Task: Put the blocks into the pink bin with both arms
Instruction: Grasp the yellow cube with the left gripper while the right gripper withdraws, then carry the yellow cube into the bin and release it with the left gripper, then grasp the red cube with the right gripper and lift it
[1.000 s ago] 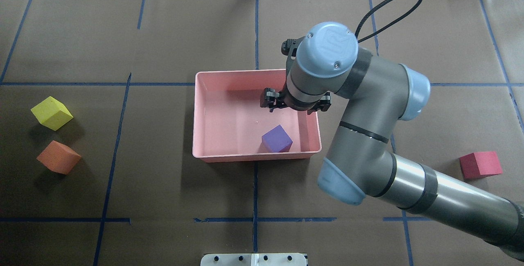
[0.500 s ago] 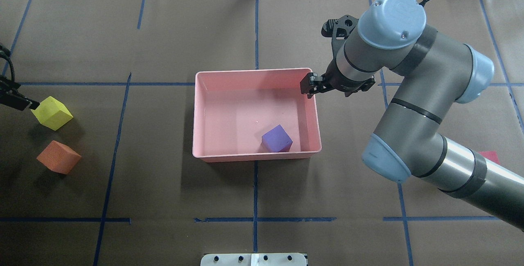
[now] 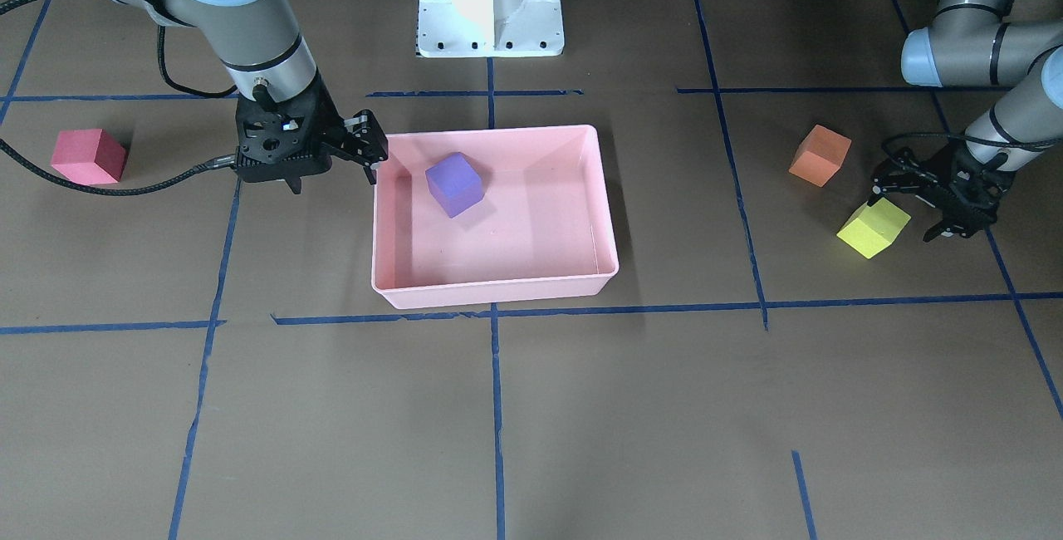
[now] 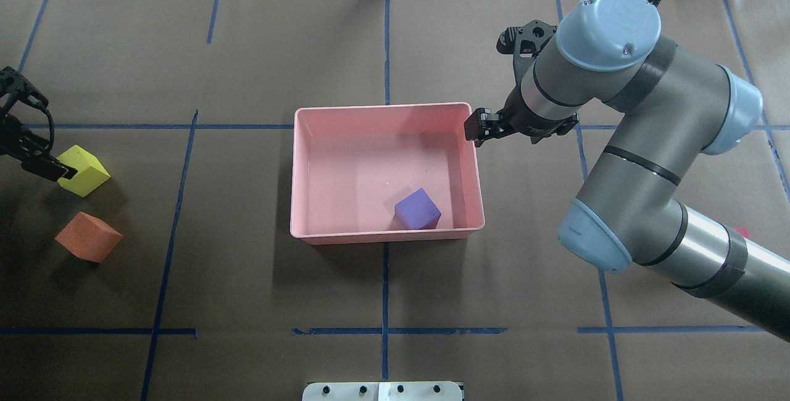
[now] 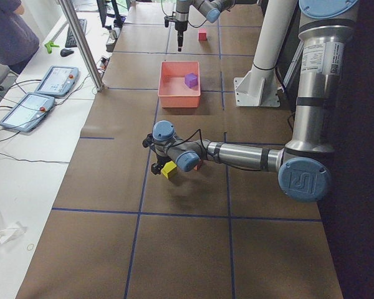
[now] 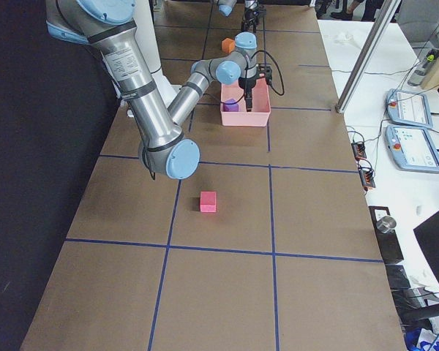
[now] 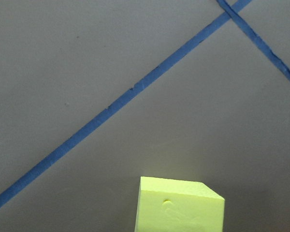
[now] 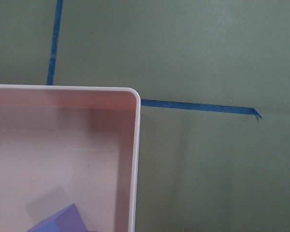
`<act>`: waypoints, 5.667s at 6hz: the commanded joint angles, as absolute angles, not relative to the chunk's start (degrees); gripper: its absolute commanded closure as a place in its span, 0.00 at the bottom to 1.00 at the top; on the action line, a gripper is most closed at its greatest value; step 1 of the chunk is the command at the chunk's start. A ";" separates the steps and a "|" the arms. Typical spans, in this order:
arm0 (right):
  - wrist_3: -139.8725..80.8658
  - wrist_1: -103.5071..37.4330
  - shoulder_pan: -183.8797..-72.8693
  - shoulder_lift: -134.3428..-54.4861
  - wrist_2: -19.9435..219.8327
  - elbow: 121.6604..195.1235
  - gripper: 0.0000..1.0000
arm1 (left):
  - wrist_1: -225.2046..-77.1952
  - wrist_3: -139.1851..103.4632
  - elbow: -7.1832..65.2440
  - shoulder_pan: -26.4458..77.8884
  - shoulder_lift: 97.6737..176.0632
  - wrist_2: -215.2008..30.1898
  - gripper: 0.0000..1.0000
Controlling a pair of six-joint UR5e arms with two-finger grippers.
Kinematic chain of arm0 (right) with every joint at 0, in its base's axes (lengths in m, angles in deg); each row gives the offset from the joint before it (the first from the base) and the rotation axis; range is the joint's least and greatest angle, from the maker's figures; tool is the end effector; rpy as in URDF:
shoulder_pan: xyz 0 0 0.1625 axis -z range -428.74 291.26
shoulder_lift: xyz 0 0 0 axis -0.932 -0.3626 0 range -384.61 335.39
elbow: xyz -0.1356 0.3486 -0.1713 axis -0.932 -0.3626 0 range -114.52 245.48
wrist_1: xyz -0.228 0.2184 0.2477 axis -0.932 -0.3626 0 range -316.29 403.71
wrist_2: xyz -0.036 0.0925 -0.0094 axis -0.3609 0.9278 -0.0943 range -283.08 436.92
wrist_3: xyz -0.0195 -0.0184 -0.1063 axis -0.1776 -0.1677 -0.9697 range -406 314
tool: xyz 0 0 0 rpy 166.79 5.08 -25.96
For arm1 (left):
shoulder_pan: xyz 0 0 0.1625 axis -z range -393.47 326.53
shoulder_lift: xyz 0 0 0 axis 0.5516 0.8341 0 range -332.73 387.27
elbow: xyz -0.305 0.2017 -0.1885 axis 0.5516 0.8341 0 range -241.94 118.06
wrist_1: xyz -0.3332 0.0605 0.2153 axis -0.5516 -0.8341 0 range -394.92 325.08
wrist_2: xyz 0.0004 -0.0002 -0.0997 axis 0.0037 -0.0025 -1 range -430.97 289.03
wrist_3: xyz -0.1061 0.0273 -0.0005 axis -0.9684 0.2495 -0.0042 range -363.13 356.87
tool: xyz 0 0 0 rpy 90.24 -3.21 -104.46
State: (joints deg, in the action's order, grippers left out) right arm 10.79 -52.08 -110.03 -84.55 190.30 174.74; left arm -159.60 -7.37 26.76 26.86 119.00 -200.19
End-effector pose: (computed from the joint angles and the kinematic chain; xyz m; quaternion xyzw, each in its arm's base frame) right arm -0.3874 -0.4596 0.2359 0.0699 -0.4028 -0.0108 0.9125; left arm 0.2024 -0.4846 0.5829 0.1784 0.3889 0.2963 0.8539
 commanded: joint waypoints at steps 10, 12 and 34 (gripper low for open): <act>-10.68 -51.48 -121.09 -97.85 196.88 179.81 0.00 | -151.17 -39.54 36.72 23.30 132.00 -200.00 0.62; -28.25 -51.12 -130.40 -110.67 202.50 184.46 0.00 | -135.02 -50.89 45.33 21.13 140.62 -197.73 0.60; 4.05 -23.34 -113.04 -118.38 195.05 178.75 0.81 | -119.13 -53.92 54.38 1.59 145.63 -178.99 0.00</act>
State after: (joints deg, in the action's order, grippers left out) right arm 0.51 -14.87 -113.00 -125.38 194.67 175.84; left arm -120.06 -61.21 50.11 1.20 150.46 -178.91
